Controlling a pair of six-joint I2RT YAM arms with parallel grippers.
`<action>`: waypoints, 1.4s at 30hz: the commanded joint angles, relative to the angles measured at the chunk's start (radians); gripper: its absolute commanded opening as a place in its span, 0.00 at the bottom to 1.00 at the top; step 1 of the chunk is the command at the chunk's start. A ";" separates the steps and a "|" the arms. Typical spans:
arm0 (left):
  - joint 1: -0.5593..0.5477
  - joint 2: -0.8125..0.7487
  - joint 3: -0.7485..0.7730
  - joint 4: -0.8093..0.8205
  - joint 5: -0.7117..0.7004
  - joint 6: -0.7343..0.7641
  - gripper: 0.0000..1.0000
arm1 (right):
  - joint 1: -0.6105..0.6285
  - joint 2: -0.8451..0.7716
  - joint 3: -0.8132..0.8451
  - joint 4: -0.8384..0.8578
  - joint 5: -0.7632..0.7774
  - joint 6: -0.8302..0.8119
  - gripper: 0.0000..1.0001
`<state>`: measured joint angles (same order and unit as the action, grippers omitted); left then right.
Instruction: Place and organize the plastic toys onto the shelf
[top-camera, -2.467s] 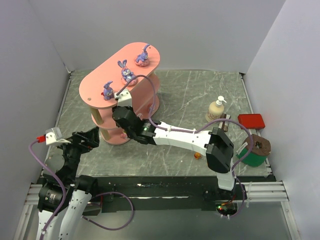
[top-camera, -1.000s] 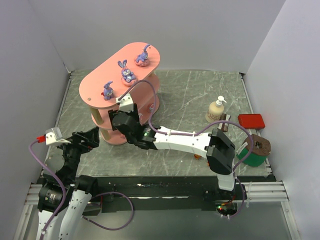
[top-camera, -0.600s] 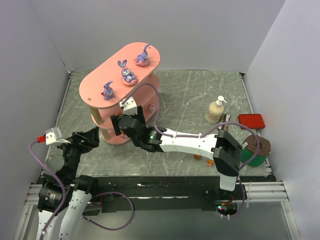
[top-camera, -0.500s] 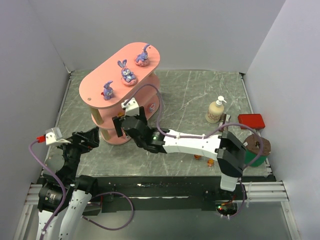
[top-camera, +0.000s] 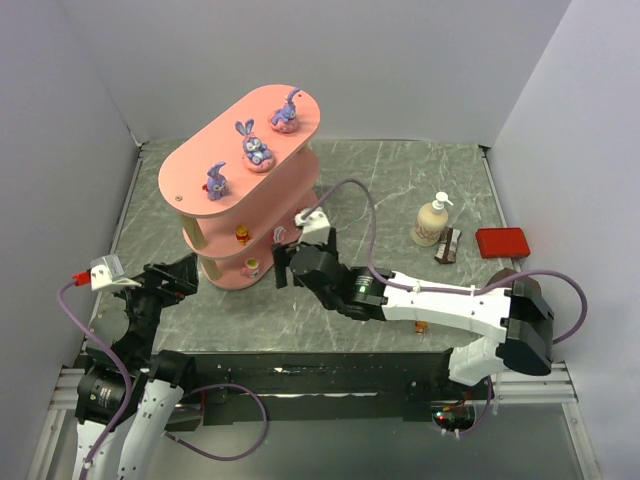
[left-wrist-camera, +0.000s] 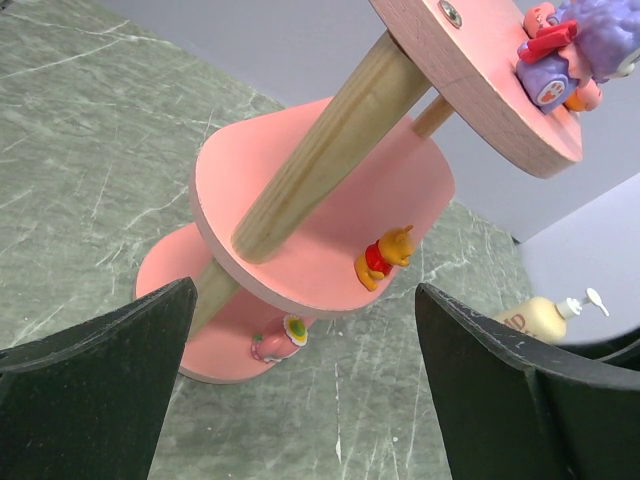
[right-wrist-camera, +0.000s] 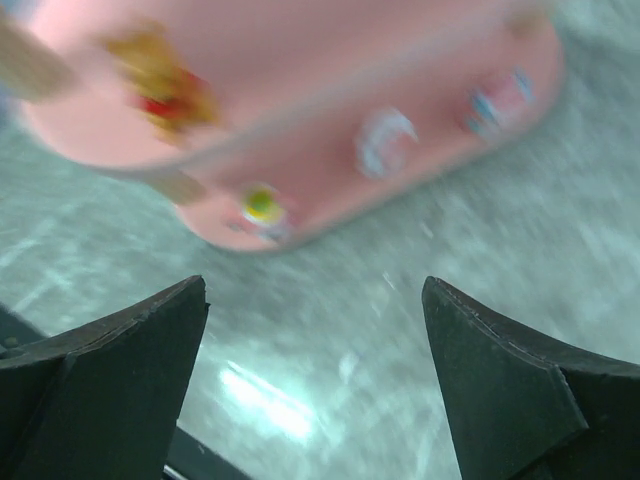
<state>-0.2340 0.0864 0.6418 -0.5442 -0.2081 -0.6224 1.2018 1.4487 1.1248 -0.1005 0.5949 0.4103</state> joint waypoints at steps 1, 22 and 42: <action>0.005 -0.019 0.022 0.013 -0.004 -0.008 0.96 | -0.031 -0.051 -0.052 -0.453 0.190 0.401 0.95; 0.005 -0.005 0.019 0.024 0.024 0.006 0.96 | -0.100 -0.249 -0.525 -0.745 0.134 1.053 0.93; 0.005 0.004 0.019 0.023 0.022 0.004 0.96 | -0.289 -0.252 -0.662 -0.315 0.009 0.766 0.64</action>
<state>-0.2340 0.0792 0.6418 -0.5434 -0.1986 -0.6216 0.9203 1.1301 0.4305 -0.5095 0.6323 1.1637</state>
